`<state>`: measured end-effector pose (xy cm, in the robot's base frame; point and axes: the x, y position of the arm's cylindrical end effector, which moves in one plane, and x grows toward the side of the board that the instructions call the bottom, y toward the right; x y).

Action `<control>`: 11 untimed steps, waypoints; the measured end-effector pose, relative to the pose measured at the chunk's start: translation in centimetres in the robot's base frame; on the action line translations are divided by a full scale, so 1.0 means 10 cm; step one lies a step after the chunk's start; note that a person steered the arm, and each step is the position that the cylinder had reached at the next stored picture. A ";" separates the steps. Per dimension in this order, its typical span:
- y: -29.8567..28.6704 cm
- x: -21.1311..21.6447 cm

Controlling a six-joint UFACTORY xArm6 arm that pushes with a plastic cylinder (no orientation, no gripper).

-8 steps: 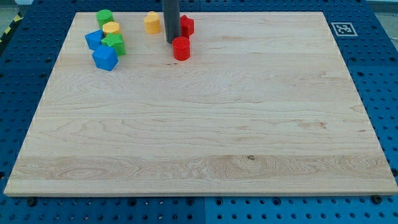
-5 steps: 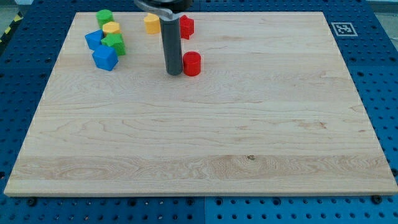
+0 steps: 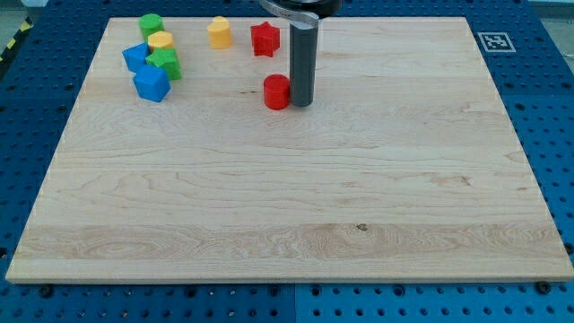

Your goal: Push the red circle closer to the red star

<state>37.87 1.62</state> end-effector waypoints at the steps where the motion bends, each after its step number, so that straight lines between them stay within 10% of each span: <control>1: 0.19 0.39; 11: -0.01 0.54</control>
<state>43.26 1.49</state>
